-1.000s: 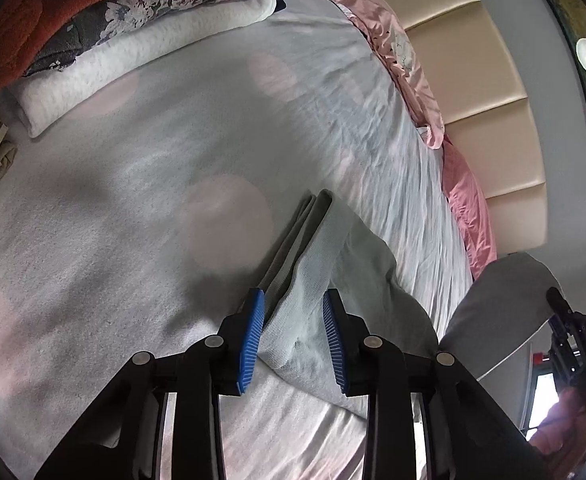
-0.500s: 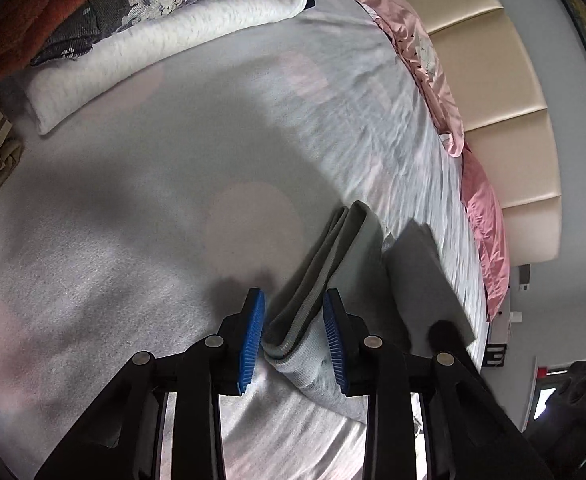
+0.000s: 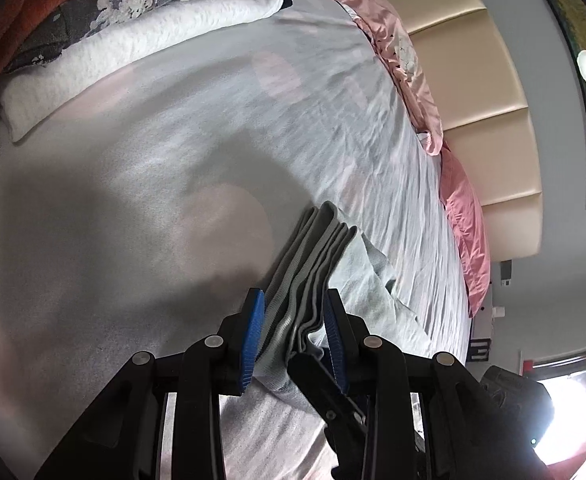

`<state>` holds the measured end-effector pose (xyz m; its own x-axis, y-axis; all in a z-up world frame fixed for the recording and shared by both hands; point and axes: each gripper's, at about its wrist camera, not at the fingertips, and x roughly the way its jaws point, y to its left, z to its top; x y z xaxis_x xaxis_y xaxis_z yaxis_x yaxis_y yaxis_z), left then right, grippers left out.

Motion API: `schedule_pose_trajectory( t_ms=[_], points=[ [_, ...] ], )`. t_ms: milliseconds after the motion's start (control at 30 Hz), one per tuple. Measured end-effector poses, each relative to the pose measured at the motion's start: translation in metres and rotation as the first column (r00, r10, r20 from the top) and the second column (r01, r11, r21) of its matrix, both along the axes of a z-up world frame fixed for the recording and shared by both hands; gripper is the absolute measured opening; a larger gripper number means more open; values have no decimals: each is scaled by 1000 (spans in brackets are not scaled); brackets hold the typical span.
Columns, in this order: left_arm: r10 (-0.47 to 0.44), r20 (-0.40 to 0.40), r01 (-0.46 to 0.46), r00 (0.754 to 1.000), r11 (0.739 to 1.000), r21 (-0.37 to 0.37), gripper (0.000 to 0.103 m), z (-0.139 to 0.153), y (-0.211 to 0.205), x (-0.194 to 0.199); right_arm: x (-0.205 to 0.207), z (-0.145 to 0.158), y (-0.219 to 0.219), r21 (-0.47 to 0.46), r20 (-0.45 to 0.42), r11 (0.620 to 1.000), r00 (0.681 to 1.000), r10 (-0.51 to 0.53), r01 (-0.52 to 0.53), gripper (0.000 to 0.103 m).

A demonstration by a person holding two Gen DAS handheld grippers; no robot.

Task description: Fold clothes

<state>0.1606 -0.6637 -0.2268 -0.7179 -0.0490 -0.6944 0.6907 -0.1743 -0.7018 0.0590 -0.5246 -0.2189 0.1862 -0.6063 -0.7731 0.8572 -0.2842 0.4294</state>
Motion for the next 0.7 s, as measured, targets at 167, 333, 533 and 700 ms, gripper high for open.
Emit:
schedule_pose_trajectory(
  t_ms=[167,333,533,700],
  points=[
    [-48,30,49,998,999,-24,32,5,7,-9,2,22,45,-32,-7,999,1000,7,-7,28],
    [-96,38,98,995,994,-46,34,12,17,-17,-21,33,131,-32,-102,990,985,-141,139,29],
    [-142,116,151,983,986,-71,34,12,25,-30,-60,20,234,12,-149,939,930,-337,343,29],
    [-128,222,152,967,984,-97,34,5,33,-37,-84,9,279,9,-127,897,890,-438,443,29]
  ],
)
